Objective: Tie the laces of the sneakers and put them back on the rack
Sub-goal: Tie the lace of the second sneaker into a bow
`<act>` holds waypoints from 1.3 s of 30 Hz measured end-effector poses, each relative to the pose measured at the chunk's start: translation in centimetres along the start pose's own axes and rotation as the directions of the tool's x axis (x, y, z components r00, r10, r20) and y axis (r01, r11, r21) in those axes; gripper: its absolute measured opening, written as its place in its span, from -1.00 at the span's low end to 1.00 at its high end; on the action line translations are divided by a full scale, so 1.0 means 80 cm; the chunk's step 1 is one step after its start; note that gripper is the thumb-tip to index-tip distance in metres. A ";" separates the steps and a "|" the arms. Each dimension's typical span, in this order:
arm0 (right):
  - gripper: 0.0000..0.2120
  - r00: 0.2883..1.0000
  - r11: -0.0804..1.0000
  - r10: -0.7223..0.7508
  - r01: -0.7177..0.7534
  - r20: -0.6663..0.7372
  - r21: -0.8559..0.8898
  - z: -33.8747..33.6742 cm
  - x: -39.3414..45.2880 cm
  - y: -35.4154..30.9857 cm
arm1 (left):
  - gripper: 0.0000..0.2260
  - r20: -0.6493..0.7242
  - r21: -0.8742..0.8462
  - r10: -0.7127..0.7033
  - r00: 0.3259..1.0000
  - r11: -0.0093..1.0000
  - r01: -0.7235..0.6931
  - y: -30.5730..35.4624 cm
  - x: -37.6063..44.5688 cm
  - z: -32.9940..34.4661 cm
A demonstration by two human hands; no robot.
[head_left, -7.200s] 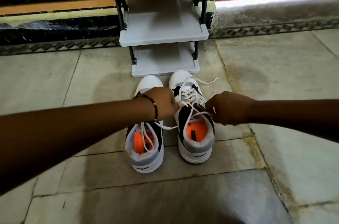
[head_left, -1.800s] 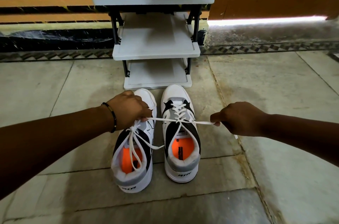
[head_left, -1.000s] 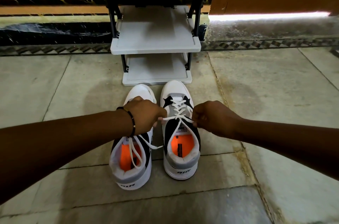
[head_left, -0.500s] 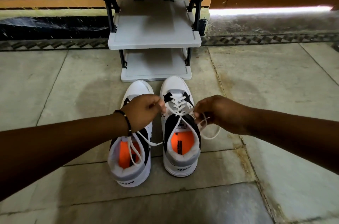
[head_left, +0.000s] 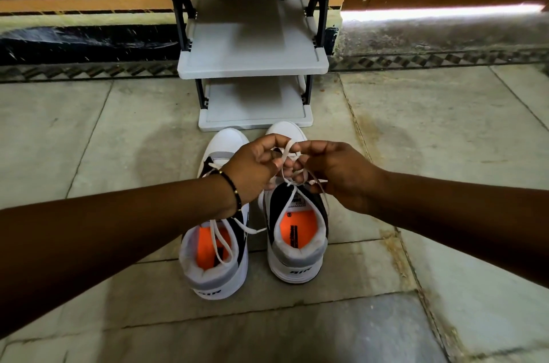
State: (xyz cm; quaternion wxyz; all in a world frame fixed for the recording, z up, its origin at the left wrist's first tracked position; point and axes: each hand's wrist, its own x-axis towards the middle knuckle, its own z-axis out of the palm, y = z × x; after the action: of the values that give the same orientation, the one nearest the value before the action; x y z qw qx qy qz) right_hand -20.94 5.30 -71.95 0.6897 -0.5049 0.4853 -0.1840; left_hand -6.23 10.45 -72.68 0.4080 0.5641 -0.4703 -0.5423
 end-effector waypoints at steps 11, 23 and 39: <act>-0.86 0.995 0.997 -0.070 0.067 -0.076 -0.046 -0.007 0.007 -0.002 | -0.79 0.004 -0.021 -0.062 0.998 0.998 0.062 -0.007 0.005 -0.004; -0.84 0.928 0.412 -0.203 0.370 0.312 -0.833 -0.005 0.008 -0.033 | -0.84 -0.057 0.064 -0.096 0.994 0.993 0.099 -0.012 0.014 0.002; -0.90 0.987 0.886 -0.082 0.137 0.140 -0.443 -0.018 0.012 -0.020 | -0.87 0.042 -0.017 -0.041 0.998 0.999 0.041 0.001 0.012 0.002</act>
State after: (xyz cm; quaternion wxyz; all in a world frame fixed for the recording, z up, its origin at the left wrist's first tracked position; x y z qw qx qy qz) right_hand -21.36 3.14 -71.06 0.5695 -0.6875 0.4443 -0.0752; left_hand -6.39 9.54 -72.85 0.3919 0.5584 -0.4621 -0.5666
